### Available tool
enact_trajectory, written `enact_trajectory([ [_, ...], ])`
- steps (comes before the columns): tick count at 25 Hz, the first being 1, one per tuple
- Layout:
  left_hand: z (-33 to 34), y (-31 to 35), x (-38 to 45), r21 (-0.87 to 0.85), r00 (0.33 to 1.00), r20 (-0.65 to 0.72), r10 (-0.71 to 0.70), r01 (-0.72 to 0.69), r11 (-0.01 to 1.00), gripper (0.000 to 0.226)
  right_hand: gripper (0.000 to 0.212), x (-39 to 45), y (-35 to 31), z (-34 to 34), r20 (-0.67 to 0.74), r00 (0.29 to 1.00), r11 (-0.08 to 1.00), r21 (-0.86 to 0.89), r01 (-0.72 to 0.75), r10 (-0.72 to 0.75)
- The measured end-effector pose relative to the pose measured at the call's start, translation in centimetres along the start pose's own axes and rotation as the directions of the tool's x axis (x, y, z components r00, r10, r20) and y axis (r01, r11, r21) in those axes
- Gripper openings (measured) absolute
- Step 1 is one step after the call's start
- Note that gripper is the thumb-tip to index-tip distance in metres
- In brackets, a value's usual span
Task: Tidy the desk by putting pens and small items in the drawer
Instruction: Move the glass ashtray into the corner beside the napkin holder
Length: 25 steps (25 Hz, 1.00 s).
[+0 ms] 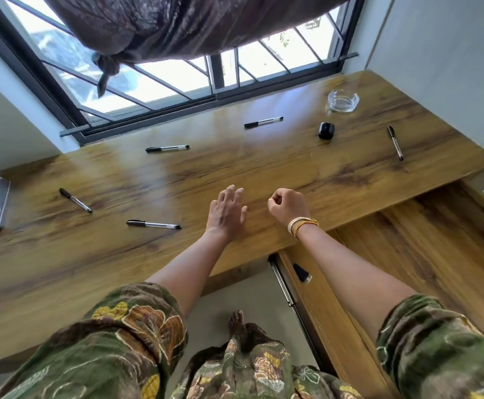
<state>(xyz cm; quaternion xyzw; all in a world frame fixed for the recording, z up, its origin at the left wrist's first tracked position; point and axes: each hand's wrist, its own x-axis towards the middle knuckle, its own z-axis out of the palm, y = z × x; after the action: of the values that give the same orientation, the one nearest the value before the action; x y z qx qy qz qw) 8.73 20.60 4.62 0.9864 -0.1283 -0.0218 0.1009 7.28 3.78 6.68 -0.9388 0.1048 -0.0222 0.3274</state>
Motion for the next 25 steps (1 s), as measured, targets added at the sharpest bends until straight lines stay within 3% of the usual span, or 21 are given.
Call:
enact_trajectory([
  [12,-2.2,-6.9,6.6,-0.093,0.996,-0.068,-0.061,0.055,0.994,0.047,0.015,7.8,-4.4,3.5,0.039,0.999,0.999,-0.049,0.020,-0.018],
  [19,-3.1,-12.9,9.4,-0.099,0.980,0.007,-0.200,0.200,0.975,0.051,0.016,12.4,-8.5,6.9,0.055,0.993,0.990,-0.083,0.113,-0.109],
  [25,-3.1,-12.8,11.8,-0.118,0.990,0.045,-0.130,0.135,0.984,0.053,0.016,14.6,-9.6,8.5,-0.031,0.988,0.974,-0.176,0.141,-0.149],
])
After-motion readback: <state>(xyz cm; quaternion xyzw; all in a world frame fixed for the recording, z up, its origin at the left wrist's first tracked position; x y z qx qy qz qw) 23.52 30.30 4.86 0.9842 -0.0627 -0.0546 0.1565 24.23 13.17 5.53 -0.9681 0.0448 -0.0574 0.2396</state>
